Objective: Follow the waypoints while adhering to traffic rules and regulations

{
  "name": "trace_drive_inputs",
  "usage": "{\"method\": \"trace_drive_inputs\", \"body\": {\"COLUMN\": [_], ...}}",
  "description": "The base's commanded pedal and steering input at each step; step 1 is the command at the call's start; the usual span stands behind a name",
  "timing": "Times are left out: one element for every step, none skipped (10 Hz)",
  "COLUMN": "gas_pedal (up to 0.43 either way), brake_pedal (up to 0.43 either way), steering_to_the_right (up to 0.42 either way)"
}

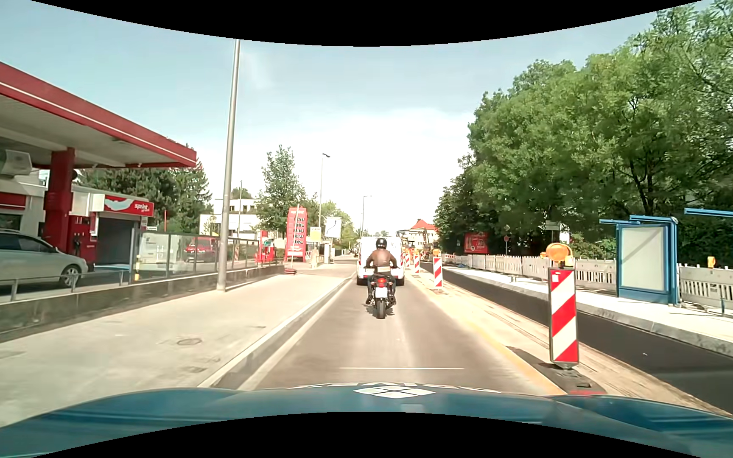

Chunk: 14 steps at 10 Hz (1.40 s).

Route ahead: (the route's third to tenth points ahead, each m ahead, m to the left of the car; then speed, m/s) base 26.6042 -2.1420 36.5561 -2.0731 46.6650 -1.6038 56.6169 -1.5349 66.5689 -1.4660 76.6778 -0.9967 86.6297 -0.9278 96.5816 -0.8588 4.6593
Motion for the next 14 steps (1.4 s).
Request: {"method": "trace_drive_inputs", "body": {"gas_pedal": [0.000, 0.000, 0.000, 0.000, 0.000, 0.000, 0.000, 0.000, 0.000, 0.000, 0.000, 0.000, 0.000, 0.000], "brake_pedal": [0.134, 0.152, 0.159, 0.165, 0.171, 0.177, 0.177, 0.177, 0.177, 0.177, 0.177, 0.177, 0.177, 0.177], "steering_to_the_right": [-0.002, -0.002, -0.002, -0.002, -0.002, -0.002, -0.002, -0.001, 0.001, 0.002, 0.003, 0.003, 0.003, 0.002]}}
